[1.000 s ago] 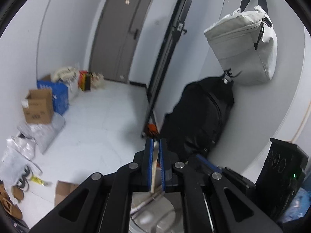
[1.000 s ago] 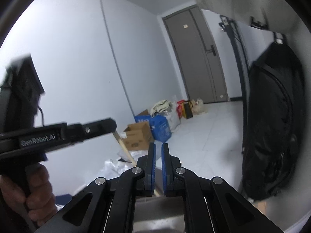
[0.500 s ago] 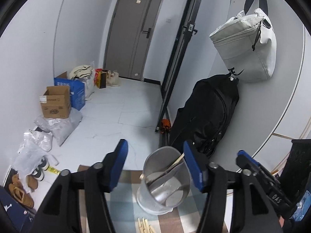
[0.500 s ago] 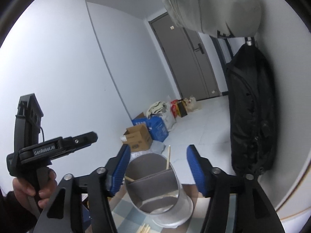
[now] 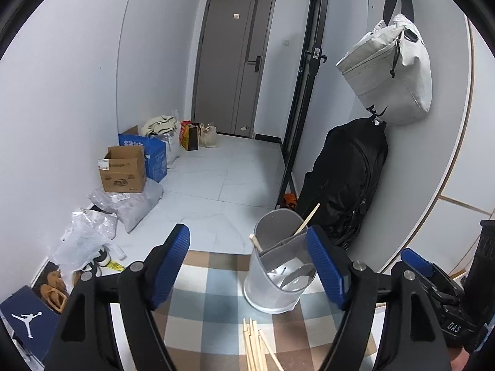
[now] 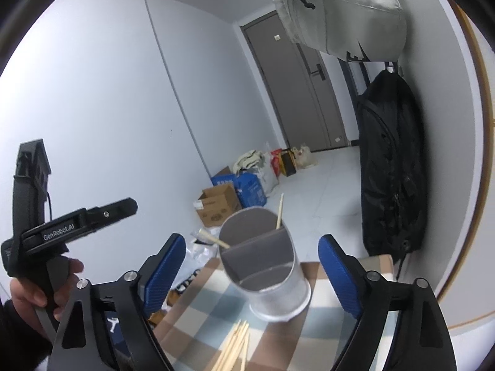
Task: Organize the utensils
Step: 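Open the right tool over the holder while the left tool also releases its chopstick, then move the right tool back down and grasp another chopstick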
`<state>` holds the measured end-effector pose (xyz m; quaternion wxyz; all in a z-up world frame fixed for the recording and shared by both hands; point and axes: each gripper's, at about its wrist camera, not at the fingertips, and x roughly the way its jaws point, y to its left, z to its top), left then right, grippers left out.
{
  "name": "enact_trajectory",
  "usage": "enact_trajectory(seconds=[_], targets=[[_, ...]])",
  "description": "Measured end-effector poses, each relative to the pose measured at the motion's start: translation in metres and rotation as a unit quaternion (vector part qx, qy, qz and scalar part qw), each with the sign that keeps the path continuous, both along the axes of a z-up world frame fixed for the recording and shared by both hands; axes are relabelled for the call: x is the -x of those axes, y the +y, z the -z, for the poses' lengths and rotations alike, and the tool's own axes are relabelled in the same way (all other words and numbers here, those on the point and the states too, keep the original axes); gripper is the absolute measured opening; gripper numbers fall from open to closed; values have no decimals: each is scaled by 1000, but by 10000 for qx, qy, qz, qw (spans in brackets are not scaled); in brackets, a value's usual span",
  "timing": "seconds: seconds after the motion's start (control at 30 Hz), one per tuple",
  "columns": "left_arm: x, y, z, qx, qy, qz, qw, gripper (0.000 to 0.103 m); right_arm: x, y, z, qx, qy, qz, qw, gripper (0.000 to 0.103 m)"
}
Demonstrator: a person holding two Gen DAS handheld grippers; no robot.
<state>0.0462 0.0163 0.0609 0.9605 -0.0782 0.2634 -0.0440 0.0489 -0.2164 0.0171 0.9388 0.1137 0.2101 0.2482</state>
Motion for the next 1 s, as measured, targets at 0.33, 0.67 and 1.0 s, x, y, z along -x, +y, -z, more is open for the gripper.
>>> enact_trajectory(seconds=[0.33,0.67,1.0], targets=[[18,7,26,-158,218,-179,9995,85,23,11,14,252,258,-101,9993,103],[24,15,66,-137,507,-355,9980,85,32,31,41,760,681,-177,9946,103],[23,43,111,-92,1084,-608,9922,86,12,60,89,1541,1364,-304,9781,103]])
